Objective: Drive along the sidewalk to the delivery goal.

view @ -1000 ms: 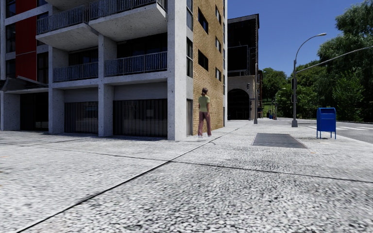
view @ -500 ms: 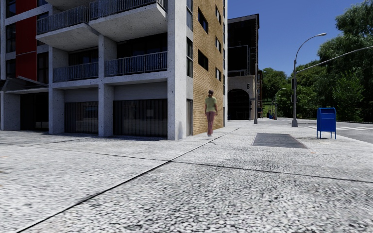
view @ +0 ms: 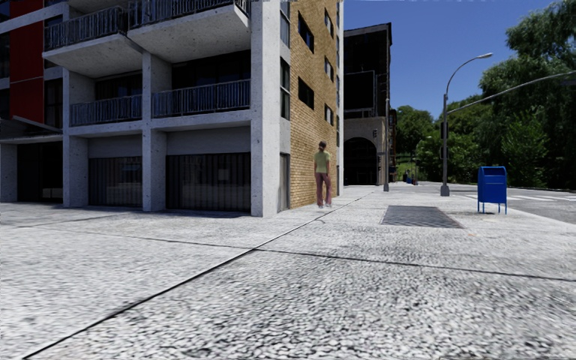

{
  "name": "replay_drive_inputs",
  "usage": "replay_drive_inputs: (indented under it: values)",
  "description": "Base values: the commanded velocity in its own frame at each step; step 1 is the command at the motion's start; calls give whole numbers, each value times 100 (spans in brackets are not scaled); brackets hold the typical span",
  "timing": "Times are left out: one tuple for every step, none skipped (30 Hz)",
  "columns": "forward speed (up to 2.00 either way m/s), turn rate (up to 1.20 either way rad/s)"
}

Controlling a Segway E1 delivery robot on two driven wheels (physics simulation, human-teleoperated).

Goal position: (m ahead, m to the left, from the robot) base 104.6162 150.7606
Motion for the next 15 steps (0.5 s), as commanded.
replay_drive_inputs:
  values:
    - [0,-120]
    - [0,-120]
    - [0,-120]
    - [0,-120]
    - [12,-120]
    - [69,-40]
    - [161,0]
    - [200,0]
    - [200,0]
    - [200,0]
    - [200,0]
    - [200,0]
    - [200,0]
    - [200,0]
    - [200,0]
